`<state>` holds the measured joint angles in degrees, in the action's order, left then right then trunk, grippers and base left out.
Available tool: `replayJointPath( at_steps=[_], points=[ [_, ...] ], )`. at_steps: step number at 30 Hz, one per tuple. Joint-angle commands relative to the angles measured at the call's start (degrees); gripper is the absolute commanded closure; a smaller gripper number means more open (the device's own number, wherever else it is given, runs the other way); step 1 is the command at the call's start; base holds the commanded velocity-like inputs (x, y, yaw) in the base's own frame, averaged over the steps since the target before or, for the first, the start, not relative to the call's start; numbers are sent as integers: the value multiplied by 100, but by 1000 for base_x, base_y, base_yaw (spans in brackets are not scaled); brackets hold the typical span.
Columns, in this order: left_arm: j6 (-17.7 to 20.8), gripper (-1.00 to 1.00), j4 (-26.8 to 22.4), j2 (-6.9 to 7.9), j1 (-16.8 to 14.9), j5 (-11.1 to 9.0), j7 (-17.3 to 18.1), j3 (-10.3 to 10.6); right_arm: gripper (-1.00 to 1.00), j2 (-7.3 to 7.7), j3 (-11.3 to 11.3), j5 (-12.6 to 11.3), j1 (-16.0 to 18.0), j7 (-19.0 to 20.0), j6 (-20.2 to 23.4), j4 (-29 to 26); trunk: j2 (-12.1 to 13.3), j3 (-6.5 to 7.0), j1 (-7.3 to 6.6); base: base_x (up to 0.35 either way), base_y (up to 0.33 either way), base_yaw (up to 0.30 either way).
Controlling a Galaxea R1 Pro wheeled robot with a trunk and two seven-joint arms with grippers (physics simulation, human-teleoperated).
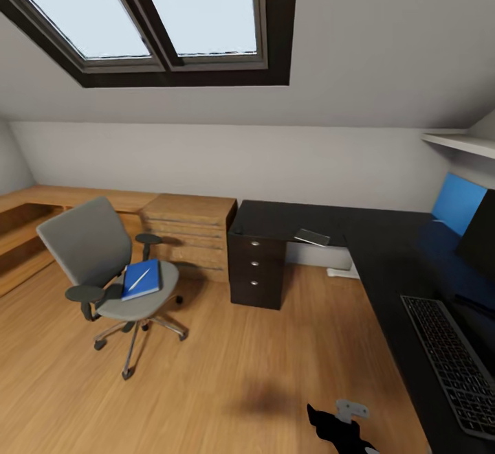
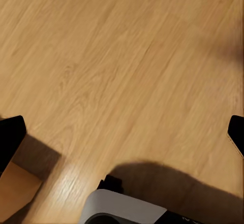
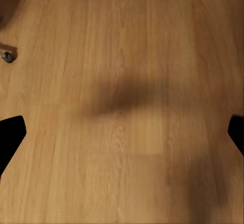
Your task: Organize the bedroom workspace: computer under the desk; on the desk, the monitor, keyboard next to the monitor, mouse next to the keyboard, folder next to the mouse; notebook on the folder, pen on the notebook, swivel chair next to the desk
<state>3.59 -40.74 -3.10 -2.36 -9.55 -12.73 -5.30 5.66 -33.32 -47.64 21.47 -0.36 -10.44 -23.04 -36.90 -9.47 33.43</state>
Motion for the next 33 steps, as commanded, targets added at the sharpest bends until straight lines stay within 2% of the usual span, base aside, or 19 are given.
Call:
replayJointPath(
  at_steps=[1, 11, 14, 15, 22, 25, 28, 30, 32, 33],
  points=[
    [28, -100, -13, -4, -2, -47, -10, -10, -100, 6, -46, -61, 6, -3, -28, -2, -7, -9, 5, 326, 0, 0],
    [28, -100, -13, -6, -2, -47, -6, -7, -100, 6, -51, -28, 6, -7, -28, -8, -7, -9, 5, 327, 0, 0],
    [28, -100, -13, -6, -2, -47, -4, -8, -100, 6, -51, 40, 6, -9, -28, -6, -7, -9, 5, 327, 0, 0],
    [28, -100, -13, -6, -2, -47, -2, -10, -100, -9, -58, 238, 5, -22, -28, -1, -7, -9, 5, 327, 0, 0],
    [-59, -100, -23, -18, -2, -52, -1, -7, -100, -11, -67, 287, 5, -20, -28, -24, -7, -9, 5, 327, 0, 0],
    [-327, -100, -93, -35, -2, -54, -11, 161, -100, -12, -56, 303, 15, -29, -22, -163, -7, -9, 5, 327, 0, 0],
    [-423, -100, -351, -42, -2, -55, -25, 364, -100, -12, -48, 367, 35, -58, -6, -367, -7, -9, 5, 327, 0, 0],
    [-322, -100, -649, -43, -2, -55, -31, 445, -100, -3, -44, 498, 56, -96, 21, -511, -7, -9, 5, 328, 0, 0],
    [-127, -100, -916, -42, -2, -59, -36, 476, -100, 2, -37, 596, 70, -118, 58, -619, -7, -9, 5, 328, 0, 0],
    [167, -100, -1249, -45, -2, -61, -39, 495, -100, 6, -33, 666, 92, -133, 131, -748, -7, -9, 5, 328, 0, 0]
  ],
)
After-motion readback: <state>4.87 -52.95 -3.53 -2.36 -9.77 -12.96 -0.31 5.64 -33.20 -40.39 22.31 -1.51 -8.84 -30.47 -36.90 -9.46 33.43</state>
